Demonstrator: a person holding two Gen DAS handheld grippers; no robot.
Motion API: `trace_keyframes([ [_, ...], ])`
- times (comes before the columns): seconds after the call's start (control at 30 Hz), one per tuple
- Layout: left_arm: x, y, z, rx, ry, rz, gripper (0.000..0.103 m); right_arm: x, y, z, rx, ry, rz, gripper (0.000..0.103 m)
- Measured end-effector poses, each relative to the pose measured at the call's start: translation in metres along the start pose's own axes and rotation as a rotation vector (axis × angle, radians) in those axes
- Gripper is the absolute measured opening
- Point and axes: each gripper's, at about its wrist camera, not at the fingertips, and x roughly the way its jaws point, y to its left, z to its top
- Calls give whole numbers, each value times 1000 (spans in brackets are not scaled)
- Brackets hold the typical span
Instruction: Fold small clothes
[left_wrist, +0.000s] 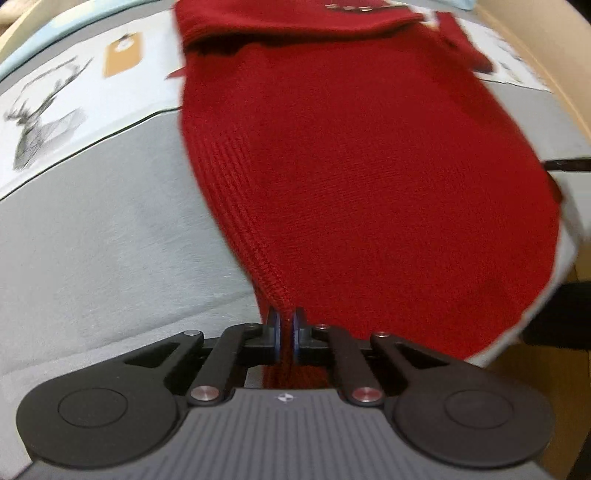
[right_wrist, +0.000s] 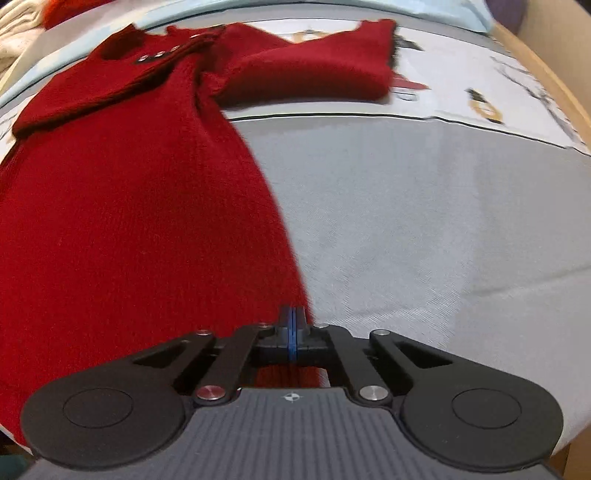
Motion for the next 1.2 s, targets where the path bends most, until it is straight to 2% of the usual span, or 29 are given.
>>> trace_keyframes([
  [0.17, 2, -2, -7, 53, 39, 115, 6, -5, -29, -21, 50, 8, 9, 0],
  [0.27, 1, 7, -1, -12, 41, 131, 10, -21, -36, -21, 127, -94, 60, 4],
  [0.33, -6, 8, 6, -22, -8, 132, 11, -26, -33, -16, 145, -145, 135, 20],
  [0.37, -10, 5, 9, -21, -34, 132, 14, -24, -28, -13, 138, -151, 161, 40],
  [0.4, -15, 2, 13, -23, -68, 128, 15, -21, -22, -12, 119, -150, 159, 48],
  [0.53, -26, -10, 33, -70, -172, 111, 15, 7, -2, -11, 12, -63, 111, 46],
  [0.6, -31, -19, 46, -80, -224, 107, 19, 17, -3, -12, 13, -32, 109, 21],
  [0.63, -34, -26, 52, -78, -259, 108, 23, 18, -3, -12, 0, -37, 107, 18],
  [0.67, -38, -35, 58, -71, -300, 117, 32, 16, -4, -11, -14, -39, 116, 4],
  [0.7, -40, -43, 66, -59, -340, 130, 42, 13, -6, -10, -17, -37, 123, 4],
  [0.77, -38, -64, 84, -20, -423, 150, 47, 7, -19, -10, 11, -2, 119, 4],
  [0.87, -35, -92, 111, 19, -482, 129, 47, 5, -23, -13, -9, 19, 148, 5],
  [0.97, -16, -121, 155, 71, -505, 100, 47, 1, -23, -1, 22, -28, 135, 10],
  [1.03, 8, -136, 187, 70, -497, 102, 47, -13, -24, 9, 58, -106, 127, 22],
  [1.07, 22, -141, 201, 70, -489, 105, 47, -20, -25, 16, 83, -152, 130, 33],
  [1.1, 39, -149, 220, 67, -479, 116, 47, -25, -25, 25, 107, -192, 141, 36],
  [1.2, 88, -164, 264, 60, -463, 159, 47, -37, -26, 44, 155, -302, 184, 36],
])
